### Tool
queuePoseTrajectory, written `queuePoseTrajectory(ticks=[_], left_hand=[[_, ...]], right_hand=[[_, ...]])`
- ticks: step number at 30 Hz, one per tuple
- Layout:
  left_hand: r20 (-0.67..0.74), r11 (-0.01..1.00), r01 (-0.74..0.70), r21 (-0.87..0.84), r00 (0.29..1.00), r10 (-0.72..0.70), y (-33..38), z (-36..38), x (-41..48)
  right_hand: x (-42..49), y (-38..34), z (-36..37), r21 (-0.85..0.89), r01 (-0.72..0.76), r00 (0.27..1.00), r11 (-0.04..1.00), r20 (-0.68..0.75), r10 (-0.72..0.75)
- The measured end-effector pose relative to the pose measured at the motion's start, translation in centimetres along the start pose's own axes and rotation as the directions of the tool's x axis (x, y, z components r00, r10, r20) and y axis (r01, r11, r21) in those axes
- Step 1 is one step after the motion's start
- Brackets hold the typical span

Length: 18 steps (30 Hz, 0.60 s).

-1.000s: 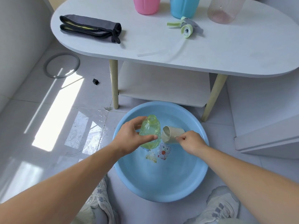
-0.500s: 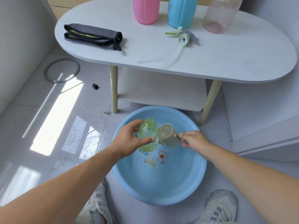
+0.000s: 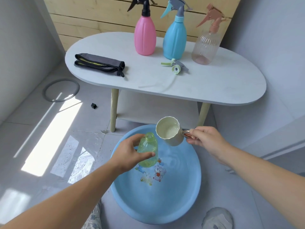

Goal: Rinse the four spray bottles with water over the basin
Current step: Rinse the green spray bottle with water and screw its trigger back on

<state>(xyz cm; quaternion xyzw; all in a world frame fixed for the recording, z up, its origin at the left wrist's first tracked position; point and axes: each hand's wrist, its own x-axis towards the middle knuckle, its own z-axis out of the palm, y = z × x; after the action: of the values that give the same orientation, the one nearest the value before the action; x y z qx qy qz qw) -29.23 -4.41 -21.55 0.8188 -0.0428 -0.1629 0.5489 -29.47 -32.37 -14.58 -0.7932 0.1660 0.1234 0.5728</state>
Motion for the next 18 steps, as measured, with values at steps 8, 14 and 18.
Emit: queuePoseTrajectory(ticks=[8, 14, 18], left_hand=[[0.027, 1.0, -0.031, -0.001, 0.999, 0.031, 1.8, 0.3, -0.4], [0.023, 0.999, -0.043, 0.002, 0.999, 0.042, 2.4, 0.2, -0.5], [0.01, 0.999, -0.042, -0.003, 0.999, 0.042, 2.1, 0.1, -0.4]], right_hand=[[-3.1, -4.2, -0.8, -0.047, 0.193, 0.981, 0.98, 0.019, -0.192], [-3.9, -5.5, -0.3, -0.153, 0.292, 0.956, 0.944, 0.003, -0.295], [-4.0, -5.9, -0.1, -0.168, 0.321, 0.944, 0.932, -0.018, -0.329]])
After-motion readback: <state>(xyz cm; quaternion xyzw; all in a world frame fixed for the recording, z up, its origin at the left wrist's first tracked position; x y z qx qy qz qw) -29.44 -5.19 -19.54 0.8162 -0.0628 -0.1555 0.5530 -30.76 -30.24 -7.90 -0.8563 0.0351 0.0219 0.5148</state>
